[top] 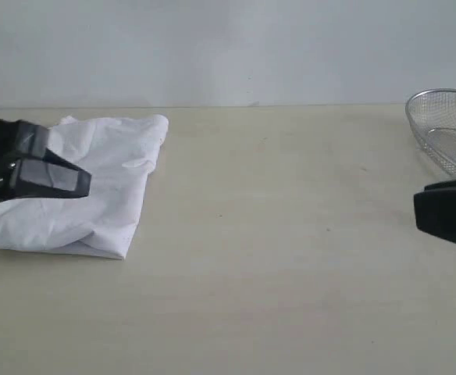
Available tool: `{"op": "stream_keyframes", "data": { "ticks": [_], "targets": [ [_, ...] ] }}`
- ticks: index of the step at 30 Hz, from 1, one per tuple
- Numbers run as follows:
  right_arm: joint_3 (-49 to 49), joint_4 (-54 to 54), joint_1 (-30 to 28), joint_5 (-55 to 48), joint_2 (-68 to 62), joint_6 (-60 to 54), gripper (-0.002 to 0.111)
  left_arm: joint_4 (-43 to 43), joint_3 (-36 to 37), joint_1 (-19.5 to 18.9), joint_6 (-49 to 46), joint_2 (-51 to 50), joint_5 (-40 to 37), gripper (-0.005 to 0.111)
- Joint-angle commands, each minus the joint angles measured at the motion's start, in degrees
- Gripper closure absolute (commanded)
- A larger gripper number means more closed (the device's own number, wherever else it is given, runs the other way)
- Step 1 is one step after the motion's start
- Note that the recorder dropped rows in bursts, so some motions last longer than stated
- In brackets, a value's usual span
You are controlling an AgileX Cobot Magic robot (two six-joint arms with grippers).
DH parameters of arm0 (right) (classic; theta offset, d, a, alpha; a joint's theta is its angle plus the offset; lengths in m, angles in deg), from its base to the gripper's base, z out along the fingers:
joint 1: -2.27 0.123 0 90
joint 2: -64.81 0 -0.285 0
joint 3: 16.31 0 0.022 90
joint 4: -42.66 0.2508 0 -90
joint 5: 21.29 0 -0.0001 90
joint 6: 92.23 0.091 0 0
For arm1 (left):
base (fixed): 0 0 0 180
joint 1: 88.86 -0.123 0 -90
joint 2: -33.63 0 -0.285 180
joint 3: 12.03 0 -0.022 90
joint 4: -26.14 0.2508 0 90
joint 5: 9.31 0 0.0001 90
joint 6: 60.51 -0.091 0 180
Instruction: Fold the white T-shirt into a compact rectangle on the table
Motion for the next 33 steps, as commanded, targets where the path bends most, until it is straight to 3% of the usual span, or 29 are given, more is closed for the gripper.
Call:
{"op": "stream_keyframes", "data": {
  "ticks": [1,10,17,22,28,33],
  "targets": [
    [-0.34,0.78,0.05,-5.91,2.17,-0.16,0.102,-1.81,6.47,0.11,-0.9,13.22,1.91,0.102],
    [-0.34,0.78,0.05,-6.51,2.17,-0.16,0.102,-1.9,13.76,-0.01,2.81,33.56,4.81,0.102],
    [-0.34,0.78,0.05,-6.39,2.17,-0.16,0.102,-7.05,22.64,-0.01,2.94,46.45,5.99,0.102],
    [-0.34,0.78,0.05,-6.39,2.17,-0.16,0.102,-7.2,23.79,-0.01,2.94,48.56,-1.5,0.102],
    [-0.34,0.78,0.05,-6.39,2.17,-0.16,0.102,3.1,23.79,-0.01,1.21,48.67,1.63,0.102],
    [-0.34,0.78,0.05,-6.39,2.17,-0.16,0.102,5.43,23.79,-0.01,-0.13,48.67,3.98,0.102]
  ]
}}
